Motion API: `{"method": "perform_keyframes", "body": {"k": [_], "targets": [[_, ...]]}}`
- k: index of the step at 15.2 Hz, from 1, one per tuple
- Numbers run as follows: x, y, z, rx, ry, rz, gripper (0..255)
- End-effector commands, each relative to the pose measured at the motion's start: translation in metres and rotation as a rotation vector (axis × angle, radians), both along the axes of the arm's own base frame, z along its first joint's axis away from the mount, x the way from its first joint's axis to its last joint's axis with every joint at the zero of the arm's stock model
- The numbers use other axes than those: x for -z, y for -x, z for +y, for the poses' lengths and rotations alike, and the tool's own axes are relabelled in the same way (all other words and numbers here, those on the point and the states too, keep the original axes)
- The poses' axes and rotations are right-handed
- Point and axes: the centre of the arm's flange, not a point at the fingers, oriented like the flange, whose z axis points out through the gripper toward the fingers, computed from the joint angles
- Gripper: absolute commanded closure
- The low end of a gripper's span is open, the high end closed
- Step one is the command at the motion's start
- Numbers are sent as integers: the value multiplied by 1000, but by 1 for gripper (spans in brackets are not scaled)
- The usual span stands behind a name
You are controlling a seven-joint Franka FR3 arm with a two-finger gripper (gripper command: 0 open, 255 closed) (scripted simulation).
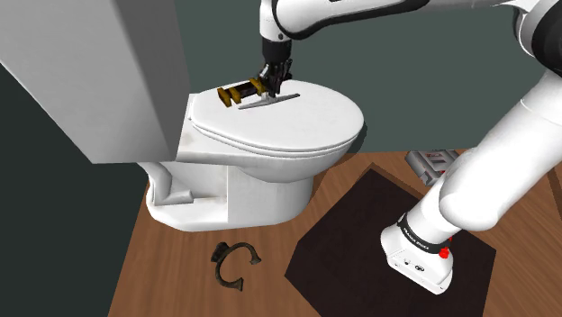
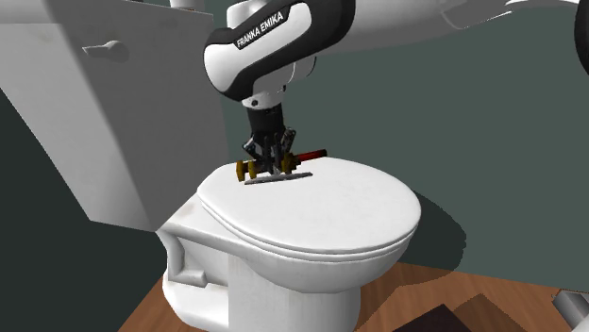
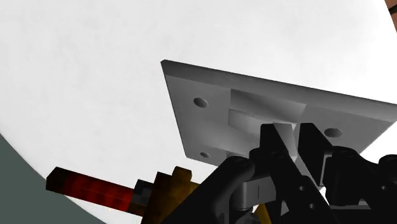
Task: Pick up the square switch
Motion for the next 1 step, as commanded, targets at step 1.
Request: {"method": "perform_keyframes", "body": {"k": [1], "targets": [[-4, 0, 0, 0, 0, 0, 255]]}}
